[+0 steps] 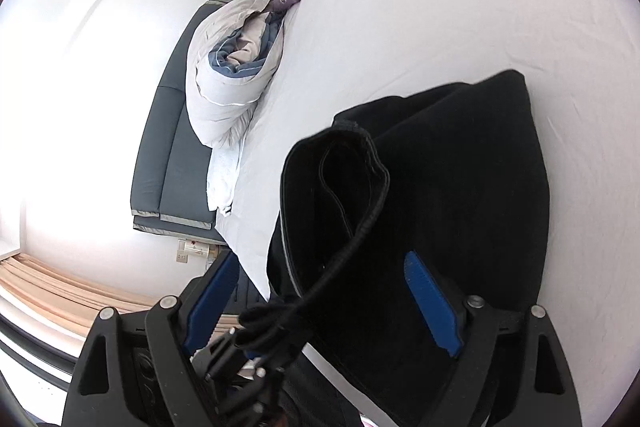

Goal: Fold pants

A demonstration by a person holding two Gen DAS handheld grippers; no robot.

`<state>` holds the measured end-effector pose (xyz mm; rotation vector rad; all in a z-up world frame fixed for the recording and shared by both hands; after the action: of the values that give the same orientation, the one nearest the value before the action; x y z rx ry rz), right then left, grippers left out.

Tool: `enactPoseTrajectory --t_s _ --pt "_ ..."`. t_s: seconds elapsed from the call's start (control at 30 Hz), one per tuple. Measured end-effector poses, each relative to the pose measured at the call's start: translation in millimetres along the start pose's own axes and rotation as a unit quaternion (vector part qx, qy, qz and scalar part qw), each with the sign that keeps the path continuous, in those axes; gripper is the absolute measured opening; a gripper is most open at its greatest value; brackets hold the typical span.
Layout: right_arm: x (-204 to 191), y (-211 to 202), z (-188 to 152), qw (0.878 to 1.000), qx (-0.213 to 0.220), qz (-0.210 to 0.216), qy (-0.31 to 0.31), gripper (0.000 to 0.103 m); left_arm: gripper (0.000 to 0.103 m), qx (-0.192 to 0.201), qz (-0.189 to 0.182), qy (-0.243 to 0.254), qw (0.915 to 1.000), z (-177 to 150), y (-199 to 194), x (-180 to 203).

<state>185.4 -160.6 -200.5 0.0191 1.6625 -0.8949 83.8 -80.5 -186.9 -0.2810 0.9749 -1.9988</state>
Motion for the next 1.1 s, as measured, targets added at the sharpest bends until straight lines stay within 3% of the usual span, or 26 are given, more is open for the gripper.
enactPoseTrajectory --t_s 0.1,0.37,0.47,0.57,0.67,0.83,1.1 --pt "-1 8 0 0.999 -0.011 -0.033 -0.01 0.087 0.013 0.001 0.009 0.001 1.0 1 -1 -1" --pt "-26 28 2 0.999 -0.031 -0.026 -0.024 0.084 0.013 -0.01 0.049 0.066 0.9966 -15 0 21" --pt "-22 38 8 0.996 -0.048 -0.065 -0.035 0.06 0.013 -0.009 0.064 0.091 0.9937 -14 1 28" --pt "-14 45 17 0.993 -0.052 -0.099 -0.041 0.029 0.013 -0.012 0.067 0.095 0.9931 -15 0 34" --pt "-16 34 23 0.994 -0.042 -0.091 -0.052 0.016 0.013 -0.006 0.07 0.105 0.992 -10 -1 37" --pt "-19 7 27 0.993 -0.014 -0.088 -0.073 0.014 0.013 0.009 0.066 0.127 0.9897 6 -7 56" --pt "19 -39 31 0.994 0.028 -0.096 -0.046 0.013 0.013 0.008 0.035 0.168 0.9852 10 7 107"
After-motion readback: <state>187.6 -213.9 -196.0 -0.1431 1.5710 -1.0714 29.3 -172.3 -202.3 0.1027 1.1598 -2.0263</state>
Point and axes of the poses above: each gripper's, at about its wrist camera, not at the fingertips, and y roughly the way its jaws point, x to its right, z to its top, the point moved 7 cm from there along y, roughly the way its jaws point, and after that the axes turned 11 degrees about y, right-handed, at the moved point
